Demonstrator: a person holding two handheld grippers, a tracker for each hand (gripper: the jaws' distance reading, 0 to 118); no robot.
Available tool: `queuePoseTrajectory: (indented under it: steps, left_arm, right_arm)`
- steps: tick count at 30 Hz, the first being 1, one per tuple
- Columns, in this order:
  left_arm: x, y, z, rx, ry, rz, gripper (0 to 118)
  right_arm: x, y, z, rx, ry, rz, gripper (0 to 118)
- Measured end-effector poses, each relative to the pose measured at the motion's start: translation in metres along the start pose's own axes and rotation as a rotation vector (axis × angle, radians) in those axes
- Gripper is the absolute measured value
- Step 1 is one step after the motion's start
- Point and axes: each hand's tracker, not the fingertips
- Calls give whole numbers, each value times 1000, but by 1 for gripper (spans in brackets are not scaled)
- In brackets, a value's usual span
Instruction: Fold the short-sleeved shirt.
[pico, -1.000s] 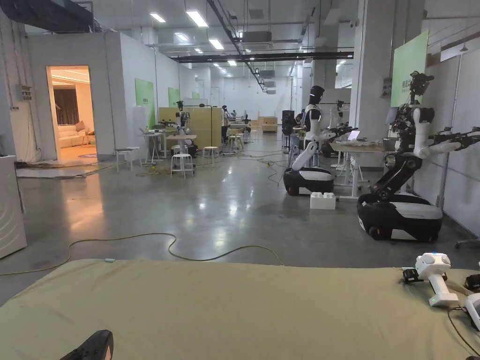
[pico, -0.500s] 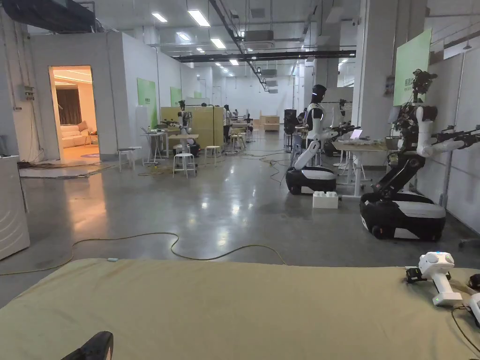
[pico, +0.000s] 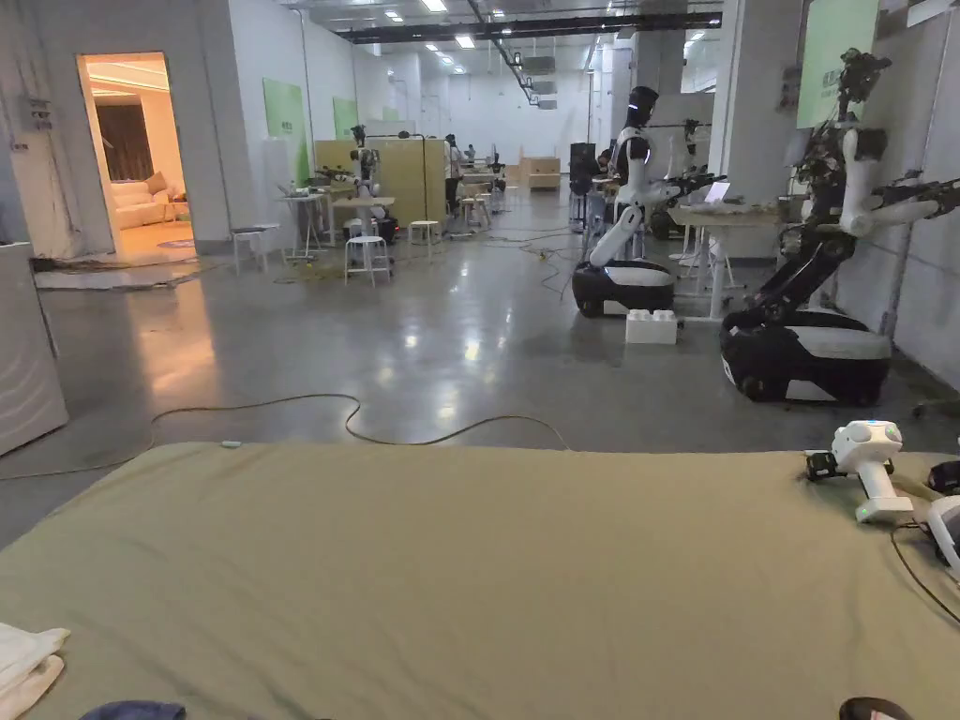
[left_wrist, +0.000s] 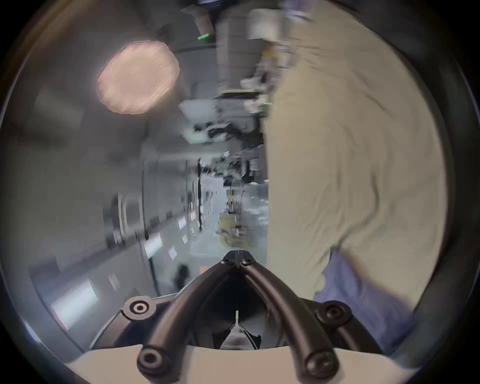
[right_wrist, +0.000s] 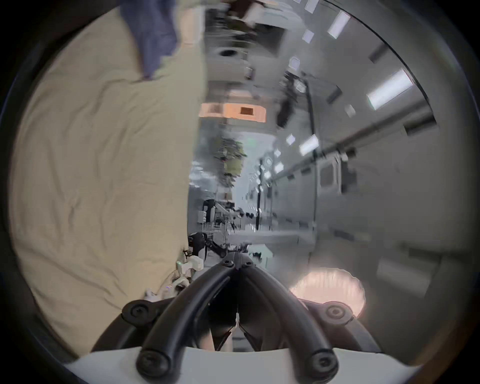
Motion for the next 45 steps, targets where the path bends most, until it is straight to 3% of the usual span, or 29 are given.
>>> queuePoseTrajectory:
  steps: [1, 3, 5, 7, 8, 9, 10, 12, 18, 25, 28, 31, 32, 38, 42, 45]
  left_arm:
    - [-20, 2, -3, -40, 13, 209, 0]
    - [-66, -7, -5, -75, -1, 681, 0]
    - [-95, -37, -2, -24, -44, 1193, 0]
    - [-96, -68, 2, 58, -113, 1597, 0]
    - [-92, -78, 4, 83, -127, 1710, 0]
    - [-87, -83, 7, 72, -99, 1733, 0]
    - [-84, -85, 10, 63, -71, 1729, 0]
    - [-82, -80, 13, 49, -61, 1682, 0]
    - [-88, -82, 15, 25, -43, 1635, 0]
    - [-83, -96, 12, -23, -85, 1544, 0]
    - [-74, -124, 5, -92, -183, 1513, 26]
    - [-52, -158, -9, -236, -267, 1531, 74]
    - [-42, -167, -17, -291, -284, 1525, 84]
    - [35, -232, -84, -488, -399, 1712, 87]
    - [83, -260, -150, -653, -471, 1623, 87]
    - [120, -274, -192, -733, -539, 1577, 87]
  right_arm:
    - [10, 1, -3, -47, -28, -131, 0]
    - [38, -1, -9, -116, -34, -510, 0]
    - [64, -14, -12, -186, -42, -954, 0]
    - [74, -33, -7, -195, -25, -1384, 0]
    - [72, -43, -3, -170, -3, -1536, 0]
    - [68, -50, 0, -149, 10, -1652, 0]
    - [66, -52, 2, -157, -3, -1714, 0]
    - [65, -42, 4, -190, -23, -1662, 0]
    - [69, -33, 4, -174, -2, -1613, 0]
    - [63, -29, 2, -173, 78, -1621, 0]
    - [54, -24, 7, -172, 158, -1613, 0]
    - [39, -21, 8, -192, 241, -1591, 0]
    - [35, -19, 6, -212, 258, -1580, 0]
    - [11, -12, -4, -270, 393, -1617, 0]
    - [-1, -4, -10, -330, 438, -1538, 0]
    - [-10, -1, -16, -379, 500, -1548, 0]
